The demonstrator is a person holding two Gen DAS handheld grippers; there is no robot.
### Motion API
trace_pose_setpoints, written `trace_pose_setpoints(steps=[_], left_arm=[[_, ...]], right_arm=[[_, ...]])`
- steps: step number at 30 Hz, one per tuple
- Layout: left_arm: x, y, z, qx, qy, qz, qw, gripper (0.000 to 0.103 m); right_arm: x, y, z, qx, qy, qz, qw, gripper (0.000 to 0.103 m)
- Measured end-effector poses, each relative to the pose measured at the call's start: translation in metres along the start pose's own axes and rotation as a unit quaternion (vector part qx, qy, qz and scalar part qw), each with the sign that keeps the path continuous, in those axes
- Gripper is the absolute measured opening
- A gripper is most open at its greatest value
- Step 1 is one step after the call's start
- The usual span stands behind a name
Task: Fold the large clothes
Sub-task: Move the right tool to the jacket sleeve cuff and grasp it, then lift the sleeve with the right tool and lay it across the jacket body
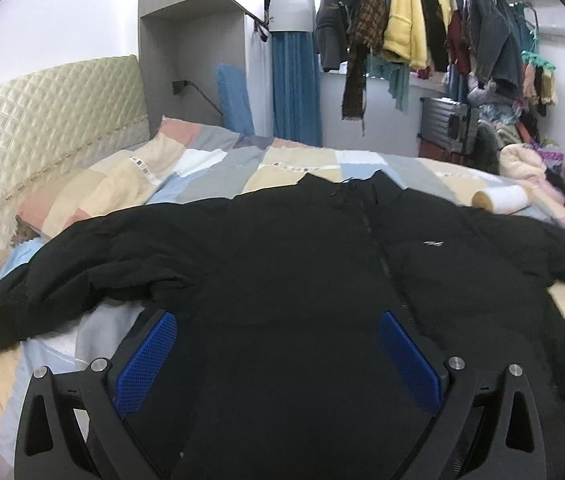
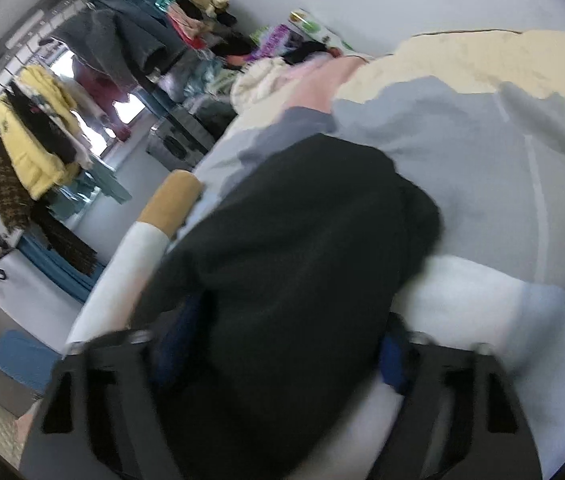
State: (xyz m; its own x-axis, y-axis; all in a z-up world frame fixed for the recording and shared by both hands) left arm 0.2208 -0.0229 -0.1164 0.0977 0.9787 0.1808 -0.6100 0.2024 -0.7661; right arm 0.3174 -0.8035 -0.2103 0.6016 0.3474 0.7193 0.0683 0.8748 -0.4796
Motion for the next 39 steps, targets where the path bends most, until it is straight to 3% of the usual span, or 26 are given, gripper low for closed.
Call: trace_pose_setpoints(steps=[3,6,9,12,16,25,30,33,35,39], left_arm=[[0.009,0.009,-0.013,0.020,0.000,0.014,0.9997,0.102],[0.021,0.018,-0.018,0.032,-0.005,0.027,0.9991,0.102],[0.033,0.022,-0.015,0.033,-0.006,0.038,0.9987,0.102],[0.036,0.026,-0.009,0.037,-0.009,0.027,0.9989,0.102],[0.040,0.028,0.007,0.029,0.017,0.043,0.9985,0.102],[0.045,0.026,0.040,-0.003,0.019,0.032,0.9993,0.102],[0.048,0.027,0.051,-0.010,0.026,0.030,0.9992,0.102],[0.053,0.022,0.056,-0.016,0.027,-0.002,0.9995,0.102],[0.065,0.019,0.060,-0.022,0.008,-0.007,0.9997,0.102],[0.087,0.017,0.069,-0.037,0.016,0.013,0.9991,0.102]], right_arm=[[0.012,0.001,-0.001,-0.003,-0.007,0.017,1.000,0.032],[0.022,-0.004,0.004,-0.014,0.002,0.033,0.999,0.017],[0.033,-0.015,0.015,-0.026,0.010,0.048,0.998,0.010],[0.045,-0.029,0.035,-0.043,0.012,0.056,0.997,0.008],[0.074,-0.047,0.072,-0.060,0.005,0.071,0.996,0.007],[0.200,-0.054,0.161,-0.096,-0.027,0.149,0.984,0.007],[0.295,-0.027,0.220,-0.108,-0.078,0.196,0.972,0.007],[0.344,-0.004,0.245,-0.098,-0.106,0.231,0.962,0.007],[0.380,0.017,0.263,-0.087,-0.123,0.260,0.954,0.007],[0.435,0.072,0.300,-0.078,-0.162,0.314,0.932,0.007]])
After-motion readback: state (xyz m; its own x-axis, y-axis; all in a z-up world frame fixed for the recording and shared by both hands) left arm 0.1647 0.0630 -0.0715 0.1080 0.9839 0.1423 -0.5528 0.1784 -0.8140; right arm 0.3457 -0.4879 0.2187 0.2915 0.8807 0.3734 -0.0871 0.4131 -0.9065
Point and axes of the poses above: each gripper's, at about its wrist camera, not at the fingertips, and z roughly against the way its jaws point, x to its left, y to its underside, the point moved 7 cm from there along -z, roughly the way its jaws point, and after that the axes turned 12 degrees about -z, right-handed, at the moved point
